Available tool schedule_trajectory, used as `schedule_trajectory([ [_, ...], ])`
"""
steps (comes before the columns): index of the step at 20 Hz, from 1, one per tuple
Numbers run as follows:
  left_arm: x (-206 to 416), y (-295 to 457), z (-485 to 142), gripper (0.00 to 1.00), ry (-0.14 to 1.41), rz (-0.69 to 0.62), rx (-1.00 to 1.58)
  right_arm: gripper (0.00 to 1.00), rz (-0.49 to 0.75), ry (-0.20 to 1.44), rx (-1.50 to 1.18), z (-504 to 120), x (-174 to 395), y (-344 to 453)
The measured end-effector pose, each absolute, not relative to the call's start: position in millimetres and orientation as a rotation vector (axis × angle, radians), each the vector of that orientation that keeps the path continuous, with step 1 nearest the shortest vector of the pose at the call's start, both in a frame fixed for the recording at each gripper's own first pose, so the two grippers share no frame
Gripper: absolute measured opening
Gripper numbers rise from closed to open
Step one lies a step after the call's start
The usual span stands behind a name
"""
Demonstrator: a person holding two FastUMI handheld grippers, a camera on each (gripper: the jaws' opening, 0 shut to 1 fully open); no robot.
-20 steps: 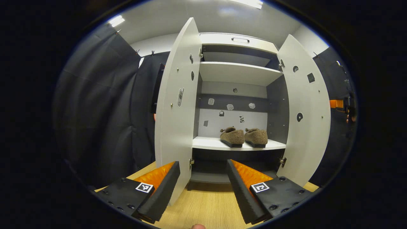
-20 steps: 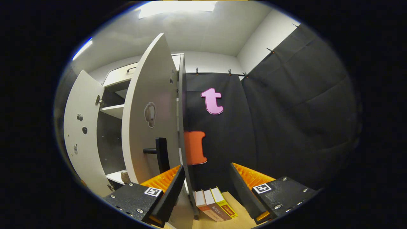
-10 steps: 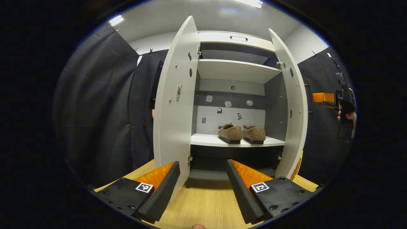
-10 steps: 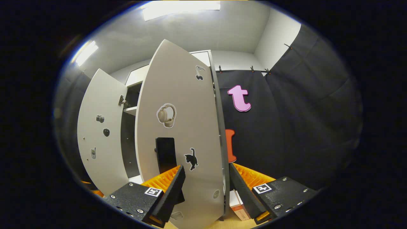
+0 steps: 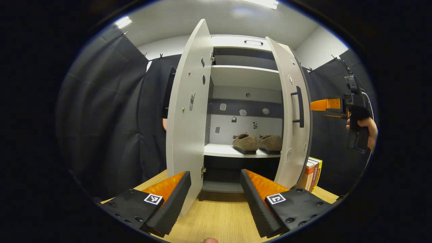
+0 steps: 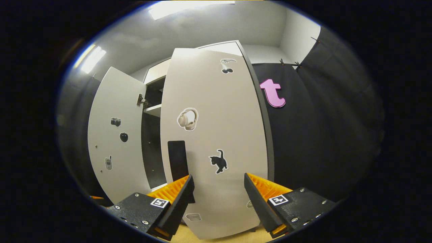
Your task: Grab one shoe with the right hand and put it into the shoe cabinet, grab the other shoe with the left hand and put it into the shoe cabinet; then close the right door with the right hand and the left door with the left hand.
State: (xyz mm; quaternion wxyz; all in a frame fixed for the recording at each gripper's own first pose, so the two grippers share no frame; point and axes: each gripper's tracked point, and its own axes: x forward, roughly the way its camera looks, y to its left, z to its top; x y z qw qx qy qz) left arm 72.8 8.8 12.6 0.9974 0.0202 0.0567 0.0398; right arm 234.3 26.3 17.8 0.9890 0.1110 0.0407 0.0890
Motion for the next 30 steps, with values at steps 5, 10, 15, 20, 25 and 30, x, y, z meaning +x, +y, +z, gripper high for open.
schedule_trajectory([
  [5, 71.9, 11.2, 10.0, 0.96, 0.125, 0.084, 0.045, 0.92, 0.207, 0.104, 0.205, 5.7, 251.6, 41.6],
  [10, 74.1, 12.6, 10.9, 0.92, 0.12, 0.084, 0.058, 0.92, 0.196, 0.114, 0.174, 2.0, 263.7, 53.0],
  [15, 75.3, 15.1, 15.9, 0.96, 0.113, 0.082, 0.058, 0.92, 0.151, 0.108, 0.068, 1.6, 273.8, 64.1],
  [20, 73.1, 19.9, 20.7, 0.96, 0.107, 0.083, 0.064, 0.91, 0.091, 0.135, 0.01, -0.4, 279.8, 71.7],
  [25, 69.9, 25.1, 18.4, 0.92, 0.123, 0.086, 0.044, 0.91, 0.086, 0.131, 0.035, -3.0, 281.7, 72.7],
  [30, 61.9, 35.5, 28.2, 0.96, 0.112, 0.101, 0.019, 0.92, 0.075, 0.146, 0.072, -3.3, 277.1, 67.2],
])
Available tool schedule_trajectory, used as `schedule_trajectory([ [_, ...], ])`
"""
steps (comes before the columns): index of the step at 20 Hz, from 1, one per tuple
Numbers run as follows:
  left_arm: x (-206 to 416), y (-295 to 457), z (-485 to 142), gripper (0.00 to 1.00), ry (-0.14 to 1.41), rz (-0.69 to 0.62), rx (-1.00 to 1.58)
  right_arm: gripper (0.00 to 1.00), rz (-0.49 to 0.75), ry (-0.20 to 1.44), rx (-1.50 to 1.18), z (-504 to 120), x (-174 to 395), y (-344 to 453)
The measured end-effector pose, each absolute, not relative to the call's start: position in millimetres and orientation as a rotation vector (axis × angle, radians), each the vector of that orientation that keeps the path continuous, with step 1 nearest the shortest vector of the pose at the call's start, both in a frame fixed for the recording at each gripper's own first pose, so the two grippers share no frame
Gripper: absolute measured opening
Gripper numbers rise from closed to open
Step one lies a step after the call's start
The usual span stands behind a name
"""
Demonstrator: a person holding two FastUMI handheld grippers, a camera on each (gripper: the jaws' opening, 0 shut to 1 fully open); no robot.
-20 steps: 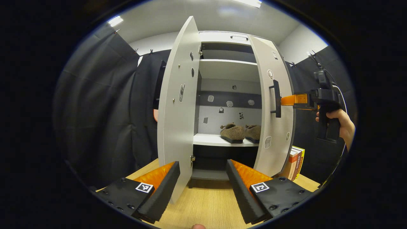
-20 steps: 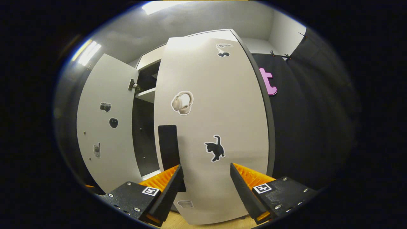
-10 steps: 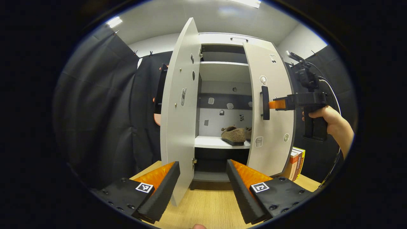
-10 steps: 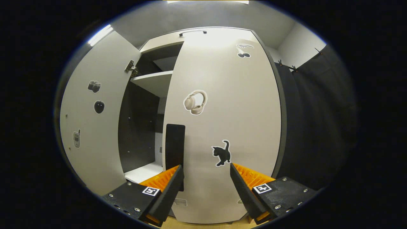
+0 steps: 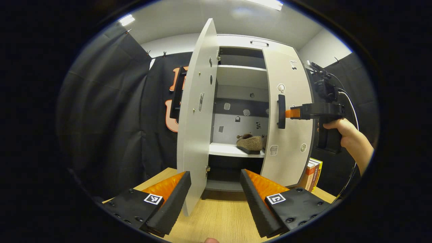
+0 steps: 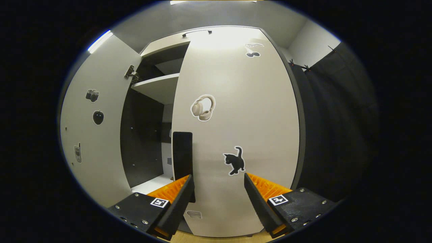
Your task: Grab one shoe with the right hand and put it into the shoe cabinet, grab the other shoe with the left hand and put it into the shoe cabinet; then close the right door with the right hand and the left door with the left hand.
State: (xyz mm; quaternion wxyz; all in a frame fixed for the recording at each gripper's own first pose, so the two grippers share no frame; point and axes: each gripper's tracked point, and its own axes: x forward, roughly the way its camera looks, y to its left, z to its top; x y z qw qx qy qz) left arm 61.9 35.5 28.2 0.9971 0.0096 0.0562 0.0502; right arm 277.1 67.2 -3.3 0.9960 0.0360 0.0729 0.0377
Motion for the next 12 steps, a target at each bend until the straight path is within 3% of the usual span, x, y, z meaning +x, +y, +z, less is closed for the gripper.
schedule_trajectory([
  [2, 57.7, 52.3, 38.0, 0.92, 0.111, 0.129, -0.005, 0.92, 0.078, 0.135, 0.086, 1.4, 266.7, 61.6],
  [5, 54.8, 104.6, 70.8, 0.99, 0.081, 0.236, -0.007, 0.92, 0.076, 0.115, 0.077, 6.7, 241.7, 48.8],
  [6, 57.0, 121.1, 84.9, 0.96, 0.063, 0.266, -0.005, 0.92, 0.072, 0.112, 0.074, 6.9, 234.4, 43.9],
  [7, 60.3, 138.7, 97.4, 1.0, 0.052, 0.295, 0.002, 0.92, 0.069, 0.115, 0.074, 6.1, 226.5, 38.4],
  [8, 65.5, 153.7, 106.3, 0.96, 0.051, 0.313, 0.009, 0.92, 0.066, 0.121, 0.076, 4.4, 219.9, 32.7],
  [10, 80.3, 177.6, 124.9, 0.99, 0.044, 0.332, 0.019, 0.92, 0.059, 0.127, 0.089, 1.2, 207.0, 22.7],
  [12, 103.7, 196.8, 145.8, 0.92, 0.017, 0.34, 0.034, 0.92, 0.049, 0.132, 0.09, -6.0, 197.4, 12.8],
])
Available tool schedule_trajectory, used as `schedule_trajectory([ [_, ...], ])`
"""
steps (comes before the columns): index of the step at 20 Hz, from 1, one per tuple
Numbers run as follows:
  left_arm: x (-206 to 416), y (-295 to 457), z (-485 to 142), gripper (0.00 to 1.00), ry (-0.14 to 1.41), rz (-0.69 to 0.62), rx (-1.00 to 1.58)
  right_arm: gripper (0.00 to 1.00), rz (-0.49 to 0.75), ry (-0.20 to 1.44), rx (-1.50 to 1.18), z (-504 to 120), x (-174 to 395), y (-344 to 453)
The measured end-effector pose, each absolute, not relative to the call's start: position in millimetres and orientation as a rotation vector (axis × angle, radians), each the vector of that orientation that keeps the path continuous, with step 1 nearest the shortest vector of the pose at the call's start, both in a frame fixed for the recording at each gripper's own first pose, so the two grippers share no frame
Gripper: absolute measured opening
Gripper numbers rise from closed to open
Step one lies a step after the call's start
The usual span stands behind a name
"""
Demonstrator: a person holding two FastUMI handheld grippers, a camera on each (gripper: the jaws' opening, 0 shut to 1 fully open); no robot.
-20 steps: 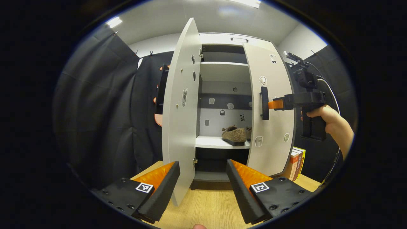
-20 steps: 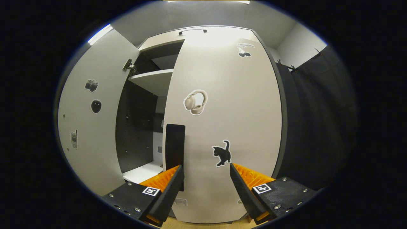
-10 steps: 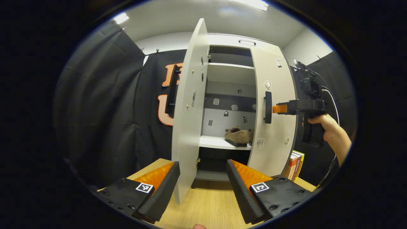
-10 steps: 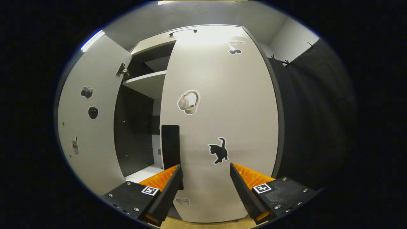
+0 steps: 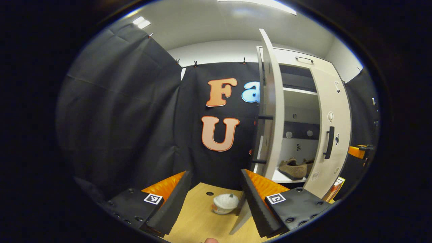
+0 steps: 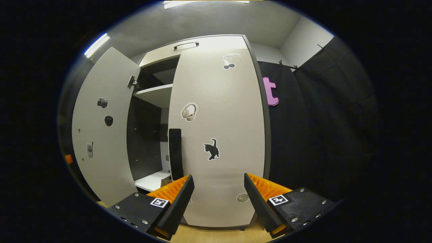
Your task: Grab one shoe with the right hand and put it into the shoe cabinet, grab the other shoe with the left hand and put it into the shoe cabinet; then close the right door with the right hand and the left door with the left hand.
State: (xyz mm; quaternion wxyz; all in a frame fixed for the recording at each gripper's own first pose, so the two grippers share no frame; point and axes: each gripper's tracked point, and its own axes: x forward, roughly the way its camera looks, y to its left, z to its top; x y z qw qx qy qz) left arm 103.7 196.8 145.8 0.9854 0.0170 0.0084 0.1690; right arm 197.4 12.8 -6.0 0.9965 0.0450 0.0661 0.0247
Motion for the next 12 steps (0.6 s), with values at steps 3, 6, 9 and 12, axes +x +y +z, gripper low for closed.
schedule_trajectory([
  [3, 138.4, 206.6, 158.0, 0.96, 0.003, 0.329, 0.045, 0.92, 0.038, 0.163, 0.078, -19.2, 186.6, 3.6],
  [6, 159.5, 198.9, 150.7, 0.96, 0.013, 0.292, 0.021, 0.92, 0.033, 0.181, 0.079, -25.8, 182.5, -0.3],
  [9, 161.0, 201.3, 153.2, 0.92, -0.009, 0.31, 0.062, 0.92, 0.005, 0.17, 0.048, -26.7, 181.1, -7.0],
  [12, 159.6, 192.0, 153.8, 0.92, -0.005, 0.29, 0.09, 0.92, 0.014, 0.168, 0.057, -25.1, 181.8, -3.0],
])
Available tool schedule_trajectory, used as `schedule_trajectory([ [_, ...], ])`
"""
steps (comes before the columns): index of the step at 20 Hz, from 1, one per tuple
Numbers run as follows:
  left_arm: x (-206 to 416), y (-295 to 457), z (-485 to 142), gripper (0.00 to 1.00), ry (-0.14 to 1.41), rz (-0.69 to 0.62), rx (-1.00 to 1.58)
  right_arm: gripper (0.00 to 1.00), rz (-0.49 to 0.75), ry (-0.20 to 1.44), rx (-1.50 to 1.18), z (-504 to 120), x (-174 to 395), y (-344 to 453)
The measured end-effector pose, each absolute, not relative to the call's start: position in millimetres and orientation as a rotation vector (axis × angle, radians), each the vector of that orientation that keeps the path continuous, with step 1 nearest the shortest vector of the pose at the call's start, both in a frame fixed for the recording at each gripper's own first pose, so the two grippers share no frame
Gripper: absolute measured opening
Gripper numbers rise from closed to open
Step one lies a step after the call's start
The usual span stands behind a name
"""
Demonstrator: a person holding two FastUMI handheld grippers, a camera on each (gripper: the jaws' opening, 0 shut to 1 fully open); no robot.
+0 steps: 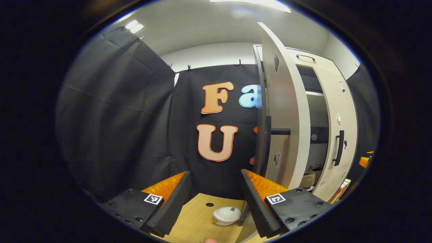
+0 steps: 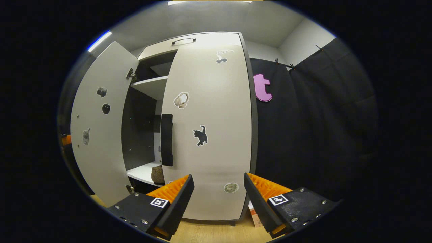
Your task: Grab one shoe with the right hand and put it into the shoe cabinet, grab the other shoe with the left hand and put it into the shoe cabinet; then close the right door with the right hand and the left door with the left hand.
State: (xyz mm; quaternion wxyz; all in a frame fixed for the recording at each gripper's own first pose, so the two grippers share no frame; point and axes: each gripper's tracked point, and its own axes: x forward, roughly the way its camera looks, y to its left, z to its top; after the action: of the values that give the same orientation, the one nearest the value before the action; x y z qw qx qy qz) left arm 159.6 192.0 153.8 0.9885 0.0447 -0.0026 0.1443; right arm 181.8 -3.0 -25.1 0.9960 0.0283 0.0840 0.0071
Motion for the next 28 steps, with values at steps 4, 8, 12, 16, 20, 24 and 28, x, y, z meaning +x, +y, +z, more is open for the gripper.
schedule_trajectory([
  [4, 155.6, 165.0, 153.2, 0.92, 0.0, 0.255, 0.097, 0.92, 0.018, 0.149, 0.065, -18.7, 184.3, -1.2],
  [8, 160.8, 119.8, 148.3, 0.92, 0.01, 0.177, 0.072, 0.92, 0.021, 0.142, 0.077, -15.0, 185.2, 0.2],
  [12, 172.9, 71.2, 142.8, 0.93, 0.017, 0.064, 0.067, 0.92, 0.024, 0.146, 0.077, -13.7, 182.5, 0.3],
  [16, 181.3, 52.3, 148.9, 0.98, 0.007, 0.03, 0.044, 0.92, -0.006, 0.144, 0.072, -14.3, 175.0, -12.8],
  [20, 188.6, 31.1, 150.1, 0.95, 0.007, -0.028, 0.017, 0.92, -0.035, 0.151, 0.073, -17.1, 169.9, -26.5],
  [24, 198.2, 13.8, 140.5, 0.93, 0.017, -0.062, 0.04, 0.92, -0.05, 0.153, 0.081, -17.0, 167.3, -36.3],
  [28, 217.4, -11.9, 130.3, 0.99, 0.039, -0.106, 0.038, 0.92, -0.059, 0.157, 0.077, -16.4, 163.8, -43.5],
])
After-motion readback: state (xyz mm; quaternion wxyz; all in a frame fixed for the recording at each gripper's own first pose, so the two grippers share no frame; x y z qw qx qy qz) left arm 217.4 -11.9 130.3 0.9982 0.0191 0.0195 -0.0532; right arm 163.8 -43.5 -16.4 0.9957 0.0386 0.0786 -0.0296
